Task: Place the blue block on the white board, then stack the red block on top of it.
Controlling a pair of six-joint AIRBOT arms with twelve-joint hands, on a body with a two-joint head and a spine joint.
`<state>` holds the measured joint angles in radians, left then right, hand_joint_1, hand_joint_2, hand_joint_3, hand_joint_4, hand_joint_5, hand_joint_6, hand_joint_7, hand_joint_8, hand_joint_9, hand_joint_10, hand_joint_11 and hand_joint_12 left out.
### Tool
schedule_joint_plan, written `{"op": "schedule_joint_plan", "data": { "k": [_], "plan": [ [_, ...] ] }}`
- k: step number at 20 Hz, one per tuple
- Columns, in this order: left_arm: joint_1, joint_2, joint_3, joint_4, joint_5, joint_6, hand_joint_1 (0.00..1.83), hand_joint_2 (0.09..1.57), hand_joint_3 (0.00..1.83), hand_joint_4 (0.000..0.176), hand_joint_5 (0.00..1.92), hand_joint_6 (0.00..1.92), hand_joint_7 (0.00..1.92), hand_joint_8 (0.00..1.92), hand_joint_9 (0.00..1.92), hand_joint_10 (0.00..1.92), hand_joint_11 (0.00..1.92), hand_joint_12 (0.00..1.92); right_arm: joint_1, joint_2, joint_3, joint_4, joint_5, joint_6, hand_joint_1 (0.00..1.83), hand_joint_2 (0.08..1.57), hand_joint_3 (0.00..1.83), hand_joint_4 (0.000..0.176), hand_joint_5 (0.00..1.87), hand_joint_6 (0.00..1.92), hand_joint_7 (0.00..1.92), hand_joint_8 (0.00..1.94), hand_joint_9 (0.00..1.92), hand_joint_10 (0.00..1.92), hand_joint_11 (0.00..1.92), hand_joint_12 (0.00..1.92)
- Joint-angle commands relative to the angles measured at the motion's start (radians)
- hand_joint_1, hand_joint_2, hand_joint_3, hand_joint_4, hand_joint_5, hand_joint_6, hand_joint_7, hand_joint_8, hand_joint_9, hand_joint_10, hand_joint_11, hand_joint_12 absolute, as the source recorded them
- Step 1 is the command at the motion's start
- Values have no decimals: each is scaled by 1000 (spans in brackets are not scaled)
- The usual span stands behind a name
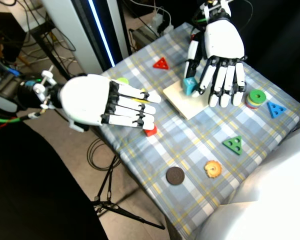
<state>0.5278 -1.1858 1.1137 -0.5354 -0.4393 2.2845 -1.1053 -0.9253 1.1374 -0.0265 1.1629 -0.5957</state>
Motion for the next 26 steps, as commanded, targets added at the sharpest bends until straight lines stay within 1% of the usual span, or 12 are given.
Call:
{"op": "schedule_joint_plan", "data": {
  "k": [1, 3, 4, 5, 11, 14, 16, 17, 19, 22, 23, 26],
  "plan": [
    [-8, 7, 5, 17, -99, -2, 995, 1130, 1, 176, 922, 1061, 585, 2, 398, 0, 0, 503, 13, 0, 3, 23, 122, 12, 553, 1428, 0, 0, 439, 1, 725, 4, 641, 3, 208, 554],
    [-8, 9, 5, 15, -98, -2, 989, 1138, 2, 176, 904, 1090, 583, 1, 396, 0, 0, 488, 13, 0, 3, 23, 122, 12, 555, 1423, 0, 0, 435, 0, 716, 0, 629, 0, 197, 550],
    [-8, 10, 5, 14, -98, -2, 991, 1064, 0, 85, 808, 437, 586, 4, 402, 3, 0, 482, 13, 0, 3, 23, 122, 12, 556, 1420, 0, 0, 438, 1, 721, 2, 636, 3, 204, 551],
    [-7, 11, 5, 14, -98, -2, 992, 1047, 0, 74, 831, 150, 582, 1, 400, 1, 0, 474, 13, 0, 3, 23, 122, 12, 570, 1413, 0, 0, 441, 1, 724, 2, 642, 4, 210, 543],
    [-4, 13, 1, 9, -100, -2, 972, 1045, 0, 93, 789, 0, 569, 0, 391, 1, 0, 455, 13, 0, 3, 23, 122, 13, 568, 1398, 0, 0, 447, 1, 739, 2, 646, 0, 227, 475],
    [1, 14, -6, 7, -112, -2, 970, 1021, 0, 117, 703, 0, 567, 0, 401, 3, 0, 480, 13, 0, 2, 23, 122, 13, 569, 1402, 1, 0, 446, 0, 736, 0, 636, 0, 217, 468],
    [14, 24, -32, 7, -155, -3, 927, 989, 0, 154, 551, 0, 497, 0, 380, 0, 0, 433, 13, -3, 4, 23, 122, 13, 587, 1381, 0, 0, 413, 0, 680, 0, 594, 0, 198, 462],
    [21, 32, -47, 15, -184, -14, 884, 984, 0, 157, 465, 0, 430, 0, 329, 0, 0, 357, 16, -6, 6, 23, 121, 13, 588, 1340, 0, 0, 384, 0, 628, 0, 561, 0, 167, 537],
    [39, 58, -79, 50, -246, -87, 881, 952, 0, 175, 350, 0, 367, 0, 279, 0, 0, 279, 27, -13, 14, 23, 106, 13, 606, 1281, 1, 0, 342, 0, 562, 0, 523, 0, 129, 696],
    [83, 122, -133, 109, -362, -262, 801, 898, 0, 176, 216, 0, 238, 0, 188, 0, 0, 275, 54, -30, 35, 21, 60, 8, 643, 1185, 0, 3, 299, 0, 461, 0, 447, 0, 121, 766],
    [103, 147, -151, 125, -394, -318, 757, 885, 0, 176, 173, 0, 202, 0, 160, 0, 0, 231, 63, -38, 44, 21, 35, 2, 661, 1138, 0, 32, 298, 0, 446, 0, 434, 0, 87, 815],
    [166, 210, -189, 179, -477, -513, 685, 880, 0, 176, 123, 2, 111, 0, 81, 1, 0, 6, 91, -67, 74, 21, -42, -17, 714, 1044, 0, 49, 311, 0, 430, 0, 441, 1, 96, 767]
  ]
}}
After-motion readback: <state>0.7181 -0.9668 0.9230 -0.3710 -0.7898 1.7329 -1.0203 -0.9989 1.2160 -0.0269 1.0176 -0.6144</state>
